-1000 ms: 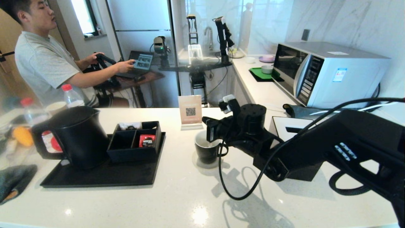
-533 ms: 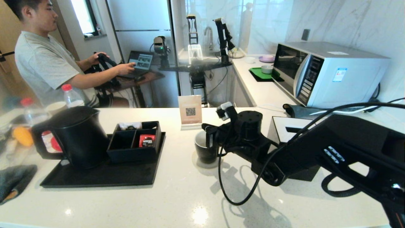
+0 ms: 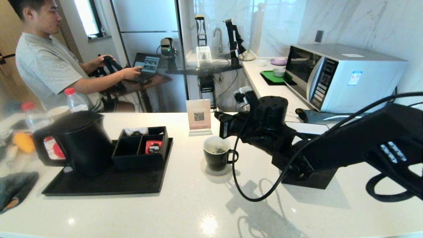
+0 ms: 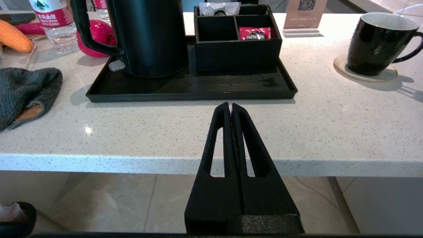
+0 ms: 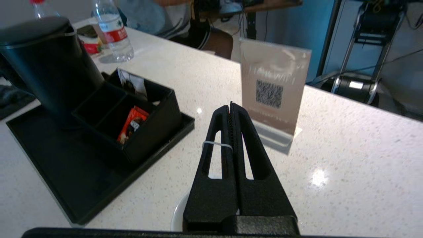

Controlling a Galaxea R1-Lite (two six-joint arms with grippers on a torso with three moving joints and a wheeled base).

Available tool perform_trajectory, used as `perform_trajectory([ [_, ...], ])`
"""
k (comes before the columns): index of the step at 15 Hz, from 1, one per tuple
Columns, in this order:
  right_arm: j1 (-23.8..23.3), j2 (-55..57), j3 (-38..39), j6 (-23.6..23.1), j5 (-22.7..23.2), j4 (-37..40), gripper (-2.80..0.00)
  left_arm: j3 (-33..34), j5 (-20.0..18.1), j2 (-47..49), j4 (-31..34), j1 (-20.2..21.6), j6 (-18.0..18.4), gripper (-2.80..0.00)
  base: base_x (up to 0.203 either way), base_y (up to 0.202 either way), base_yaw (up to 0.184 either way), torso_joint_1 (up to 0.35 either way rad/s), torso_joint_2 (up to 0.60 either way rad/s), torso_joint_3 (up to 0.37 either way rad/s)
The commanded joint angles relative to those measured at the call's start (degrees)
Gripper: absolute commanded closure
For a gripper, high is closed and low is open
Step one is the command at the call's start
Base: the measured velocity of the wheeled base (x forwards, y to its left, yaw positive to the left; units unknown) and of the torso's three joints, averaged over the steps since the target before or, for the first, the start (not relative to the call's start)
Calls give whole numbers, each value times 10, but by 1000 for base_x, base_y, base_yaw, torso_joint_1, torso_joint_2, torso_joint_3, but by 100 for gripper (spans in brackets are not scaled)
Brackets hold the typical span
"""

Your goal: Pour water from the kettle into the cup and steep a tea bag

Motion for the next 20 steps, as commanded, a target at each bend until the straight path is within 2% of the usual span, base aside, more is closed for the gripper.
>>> perform_trajectory([
  [1,-4,-26,3,0,0,-2,0,0,0,0,0,0,0,0,0,0,0,0,0,0],
  [3,-7,-30,5,0,-13,-2,0,0,0,0,0,0,0,0,0,0,0,0,0,0],
  [5,-5,-27,5,2,-75,6,0,0,0,0,0,0,0,0,0,0,0,0,0,0],
  [9,-3,-24,5,18,-105,8,0,0,0,0,1,0,0,0,0,0,0,0,0,0],
  [20,-4,-56,6,22,-111,19,0,0,0,0,0,0,0,0,0,0,0,0,0,0],
])
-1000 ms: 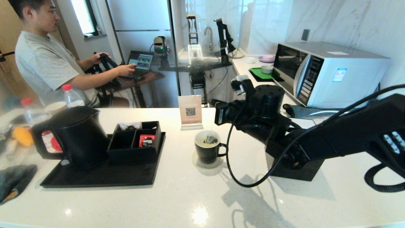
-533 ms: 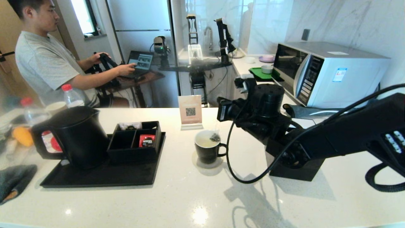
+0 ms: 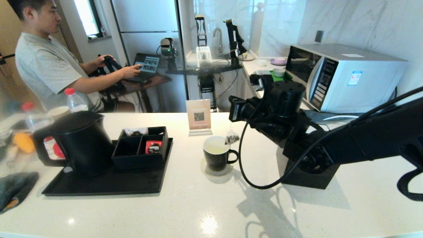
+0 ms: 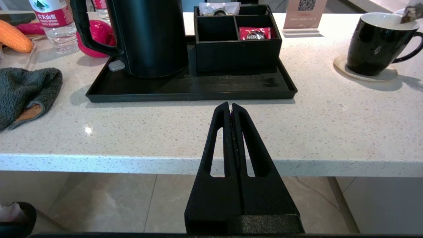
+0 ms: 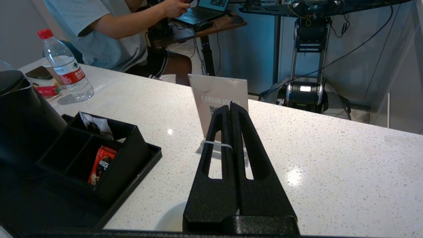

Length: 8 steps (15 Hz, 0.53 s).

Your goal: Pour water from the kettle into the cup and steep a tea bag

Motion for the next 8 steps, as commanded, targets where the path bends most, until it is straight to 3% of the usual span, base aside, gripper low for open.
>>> perform_trajectory([
  [1,1,-2,2,0,0,-2,0,0,0,0,1,0,0,0,0,0,0,0,0,0],
  [8,2,-17,39,1,3,-7,0,0,0,0,0,0,0,0,0,0,0,0,0,0],
])
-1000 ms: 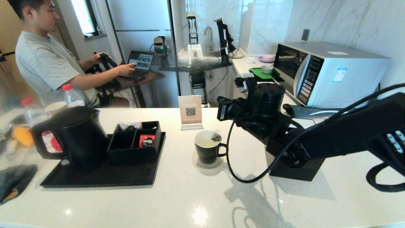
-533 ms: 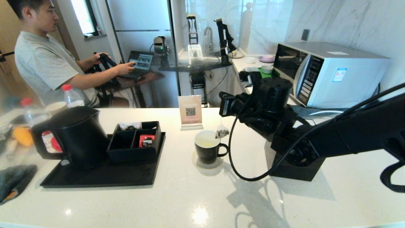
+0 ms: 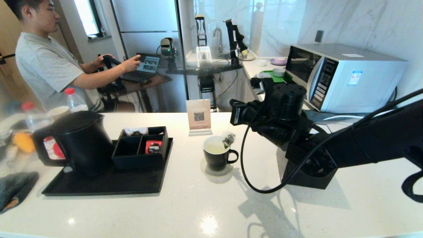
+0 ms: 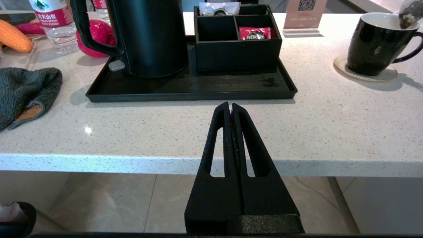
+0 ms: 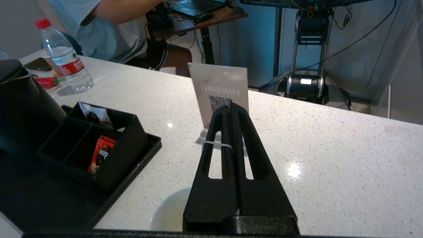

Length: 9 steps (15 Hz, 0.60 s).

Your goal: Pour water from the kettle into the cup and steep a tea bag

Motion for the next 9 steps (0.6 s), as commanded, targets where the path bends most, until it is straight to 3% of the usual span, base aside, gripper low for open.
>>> perform_trajectory([
  [1,0,-16,20,1,0,-7,0,0,0,0,0,0,0,0,0,0,0,0,0,0],
  [9,-18,-100,18,12,-2,26,0,0,0,0,0,0,0,0,0,0,0,0,0,0],
])
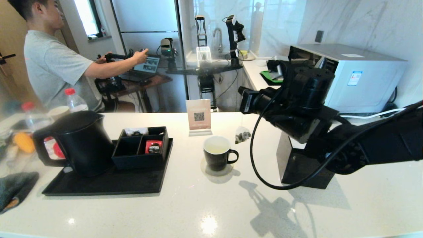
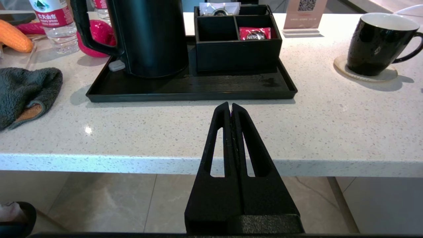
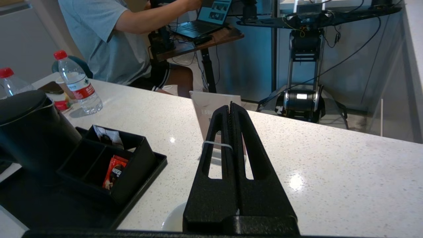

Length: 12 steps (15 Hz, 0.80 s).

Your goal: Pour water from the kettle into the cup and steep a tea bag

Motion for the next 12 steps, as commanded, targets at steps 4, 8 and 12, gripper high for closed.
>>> perform_trajectory([
  [4,-45,-71,-1,1,-1,35,0,0,0,0,0,0,0,0,0,0,0,0,0,0],
  [8,-96,-103,1,-1,-3,56,0,0,0,0,0,0,-1,0,0,0,0,0,0,0],
  [12,-126,-128,15,0,-1,71,0,0,0,0,1,0,-1,0,0,0,0,0,0,0],
])
